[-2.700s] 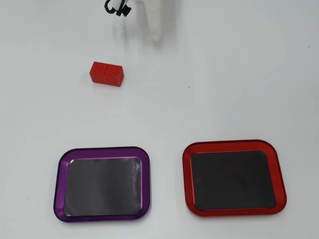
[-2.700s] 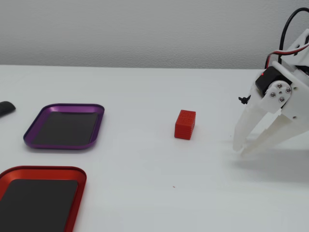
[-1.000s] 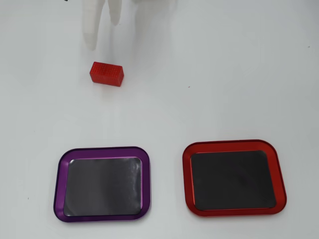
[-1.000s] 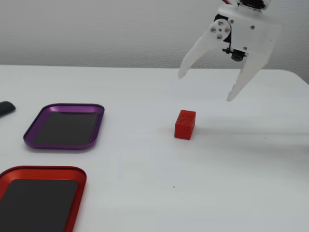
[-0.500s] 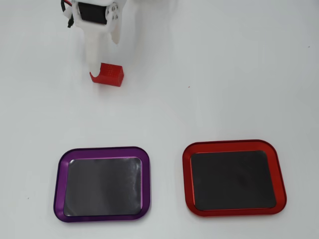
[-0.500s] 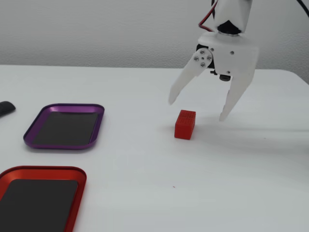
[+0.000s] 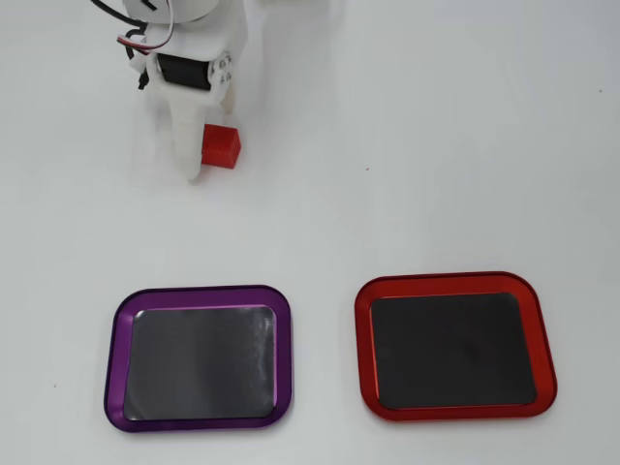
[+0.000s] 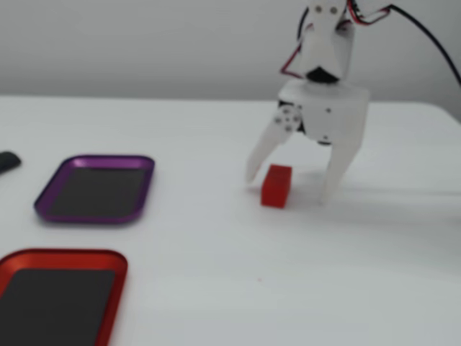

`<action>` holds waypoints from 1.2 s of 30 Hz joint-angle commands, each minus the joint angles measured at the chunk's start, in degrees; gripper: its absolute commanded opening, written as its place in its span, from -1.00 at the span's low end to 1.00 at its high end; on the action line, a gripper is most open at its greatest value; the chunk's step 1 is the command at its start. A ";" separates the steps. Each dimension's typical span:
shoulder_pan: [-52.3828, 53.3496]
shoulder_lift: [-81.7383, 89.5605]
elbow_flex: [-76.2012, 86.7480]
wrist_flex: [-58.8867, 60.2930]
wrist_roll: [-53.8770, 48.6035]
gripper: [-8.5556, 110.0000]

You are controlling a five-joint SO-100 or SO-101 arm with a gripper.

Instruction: Grasp a red block and put it in the left red dish.

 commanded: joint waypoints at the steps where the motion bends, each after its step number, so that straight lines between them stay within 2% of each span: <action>1: -0.18 -0.09 -1.14 -0.70 -0.35 -0.40; 8: -0.18 0.53 -1.14 -4.57 0.09 -0.86; 13: -0.44 4.75 -1.14 -3.87 -0.18 -0.87; 18: -1.05 19.42 -0.26 -3.87 0.00 -0.87; 27: -15.38 54.14 12.74 -5.45 0.44 -0.87; 31: -22.68 66.45 23.20 -14.24 0.53 -0.87; 36: -25.22 72.77 35.60 -31.55 0.44 -0.87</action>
